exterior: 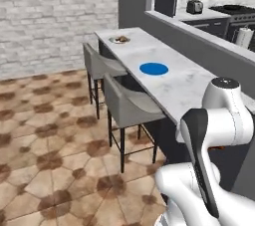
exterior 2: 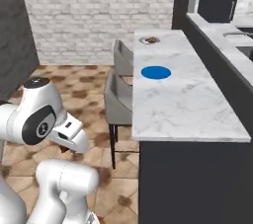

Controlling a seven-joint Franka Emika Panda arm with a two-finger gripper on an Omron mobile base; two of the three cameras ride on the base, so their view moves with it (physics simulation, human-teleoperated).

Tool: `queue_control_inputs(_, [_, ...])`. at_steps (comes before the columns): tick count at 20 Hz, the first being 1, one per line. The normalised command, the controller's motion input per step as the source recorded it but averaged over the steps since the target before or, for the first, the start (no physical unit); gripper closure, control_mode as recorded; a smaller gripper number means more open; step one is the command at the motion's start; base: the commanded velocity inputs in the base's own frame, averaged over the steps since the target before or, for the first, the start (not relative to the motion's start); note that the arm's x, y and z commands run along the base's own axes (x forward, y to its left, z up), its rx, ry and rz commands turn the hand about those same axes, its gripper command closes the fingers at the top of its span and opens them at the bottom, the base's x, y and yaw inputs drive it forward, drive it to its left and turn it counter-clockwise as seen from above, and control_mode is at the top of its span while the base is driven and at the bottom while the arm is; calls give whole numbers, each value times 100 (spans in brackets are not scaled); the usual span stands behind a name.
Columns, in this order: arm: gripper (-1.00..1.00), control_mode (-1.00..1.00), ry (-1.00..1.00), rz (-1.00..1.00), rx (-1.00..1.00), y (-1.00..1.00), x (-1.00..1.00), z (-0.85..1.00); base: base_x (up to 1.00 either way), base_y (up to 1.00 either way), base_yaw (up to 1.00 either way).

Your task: Take the chicken drumsticks from the pan and place one on each plate on the dining counter.

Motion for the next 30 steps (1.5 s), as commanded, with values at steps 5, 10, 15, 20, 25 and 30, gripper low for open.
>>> queue_control_inputs(5, [100,100,0,0,0,0,0,0,57,100,-54])
queue_control_inputs(10, [100,100,0,0,0,0,0,0,55,84,-49])
queue_control_inputs(15, [100,100,0,0,0,0,0,0,53,61,-44])
queue_control_inputs(20, [100,100,0,0,0,0,0,0,61,45,-39])
queue_control_inputs(25, [100,100,0,0,0,0,0,0,60,42,-32])
queue_control_inputs(30, [100,100,0,0,0,0,0,0,59,42,-27])
